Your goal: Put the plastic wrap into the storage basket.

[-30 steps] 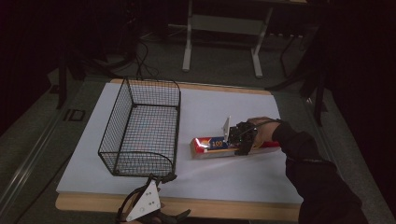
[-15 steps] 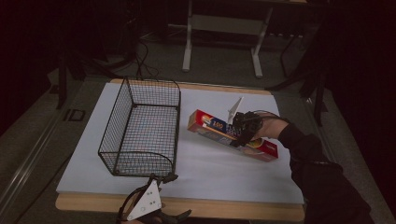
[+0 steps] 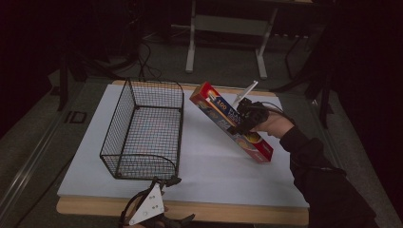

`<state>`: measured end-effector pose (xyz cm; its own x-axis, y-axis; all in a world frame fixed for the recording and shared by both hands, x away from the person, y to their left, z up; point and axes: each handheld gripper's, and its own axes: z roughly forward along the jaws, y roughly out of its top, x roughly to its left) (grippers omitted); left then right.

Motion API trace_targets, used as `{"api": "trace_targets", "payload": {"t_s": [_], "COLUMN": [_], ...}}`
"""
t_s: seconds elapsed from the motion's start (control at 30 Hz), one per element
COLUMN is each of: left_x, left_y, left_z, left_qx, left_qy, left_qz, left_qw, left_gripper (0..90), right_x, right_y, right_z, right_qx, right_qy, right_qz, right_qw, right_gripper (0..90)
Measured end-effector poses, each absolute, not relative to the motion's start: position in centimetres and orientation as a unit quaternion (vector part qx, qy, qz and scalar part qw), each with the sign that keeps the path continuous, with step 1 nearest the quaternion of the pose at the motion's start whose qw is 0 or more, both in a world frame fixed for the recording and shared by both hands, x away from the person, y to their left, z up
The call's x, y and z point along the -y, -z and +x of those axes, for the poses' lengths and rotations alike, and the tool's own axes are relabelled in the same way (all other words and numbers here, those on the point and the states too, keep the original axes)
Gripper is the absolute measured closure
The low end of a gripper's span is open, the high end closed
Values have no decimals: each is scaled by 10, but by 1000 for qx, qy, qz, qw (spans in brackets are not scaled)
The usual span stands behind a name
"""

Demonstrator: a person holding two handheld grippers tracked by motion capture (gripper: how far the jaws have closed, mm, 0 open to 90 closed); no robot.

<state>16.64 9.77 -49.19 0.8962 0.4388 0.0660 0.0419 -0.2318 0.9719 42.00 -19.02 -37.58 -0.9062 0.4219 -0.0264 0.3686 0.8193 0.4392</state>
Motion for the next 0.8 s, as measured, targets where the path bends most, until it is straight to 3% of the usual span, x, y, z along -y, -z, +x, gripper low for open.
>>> {"api": "trace_targets", "payload": {"t_s": [0.8], "left_x": [-93], "left_y": [491], "left_z": [168], "left_qx": [-144], "left_qy": [-159], "left_qz": [769], "left_qw": [602], "left_gripper": [2], "right_x": [126], "right_y": [305], "right_z": [406], "right_qx": [-898], "right_qy": [-348], "right_qz": [241], "right_qw": [118], "right_gripper": [386]}}
